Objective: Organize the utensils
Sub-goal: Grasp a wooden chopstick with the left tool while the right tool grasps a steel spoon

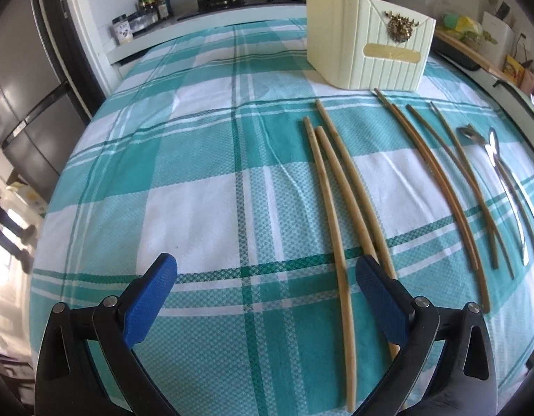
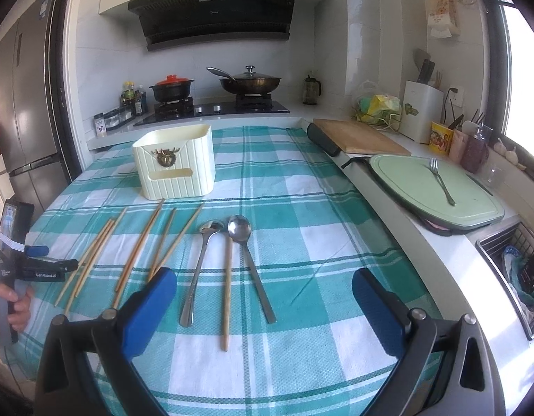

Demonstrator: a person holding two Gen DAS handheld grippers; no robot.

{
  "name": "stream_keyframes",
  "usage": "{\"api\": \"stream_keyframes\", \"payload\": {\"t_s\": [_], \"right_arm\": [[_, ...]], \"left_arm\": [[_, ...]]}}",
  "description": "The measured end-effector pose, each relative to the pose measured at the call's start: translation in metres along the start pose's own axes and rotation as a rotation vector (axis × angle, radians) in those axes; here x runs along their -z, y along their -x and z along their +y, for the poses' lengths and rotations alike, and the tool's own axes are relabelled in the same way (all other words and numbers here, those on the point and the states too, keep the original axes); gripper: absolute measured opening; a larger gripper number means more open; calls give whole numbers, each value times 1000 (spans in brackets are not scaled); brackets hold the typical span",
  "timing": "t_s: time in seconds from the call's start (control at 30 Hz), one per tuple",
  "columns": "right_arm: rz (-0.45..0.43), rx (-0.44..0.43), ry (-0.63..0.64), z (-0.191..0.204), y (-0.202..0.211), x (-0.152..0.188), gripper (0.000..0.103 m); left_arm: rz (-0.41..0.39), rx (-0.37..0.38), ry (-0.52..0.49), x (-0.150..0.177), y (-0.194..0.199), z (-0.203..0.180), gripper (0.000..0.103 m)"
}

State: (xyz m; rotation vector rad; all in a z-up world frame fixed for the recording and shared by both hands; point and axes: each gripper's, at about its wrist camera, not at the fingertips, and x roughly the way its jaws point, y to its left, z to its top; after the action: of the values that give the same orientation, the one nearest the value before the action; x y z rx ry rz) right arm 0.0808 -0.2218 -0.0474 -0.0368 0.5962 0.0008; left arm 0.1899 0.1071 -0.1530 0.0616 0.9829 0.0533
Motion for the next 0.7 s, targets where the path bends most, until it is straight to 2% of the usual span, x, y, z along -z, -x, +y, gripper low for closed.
{"api": "stream_keyframes", "payload": {"t_s": [0.13,0.33,0.5,0.63,0.67,0.7], "right_arm": [[-7,-26,-3,-8,-4,-3,103],[11,-3,15,-24,-16,-1,103],[140,-34,76,-39,-58,-2,103],[287,-123,136,-42,-105,1,102],[320,-150,146,-41,-116,3,97],[346,-168,154,-39,-126,5,87]], "left_arm": [[29,31,30,-6,-13,8,103],[55,66,30,-24,-27,7,103],[57,96,-19,-40,-38,0,103],[69,111,-43,-46,-42,0,103],[71,113,-48,-48,-44,0,103],[73,115,-54,-49,-44,-1,103]]}}
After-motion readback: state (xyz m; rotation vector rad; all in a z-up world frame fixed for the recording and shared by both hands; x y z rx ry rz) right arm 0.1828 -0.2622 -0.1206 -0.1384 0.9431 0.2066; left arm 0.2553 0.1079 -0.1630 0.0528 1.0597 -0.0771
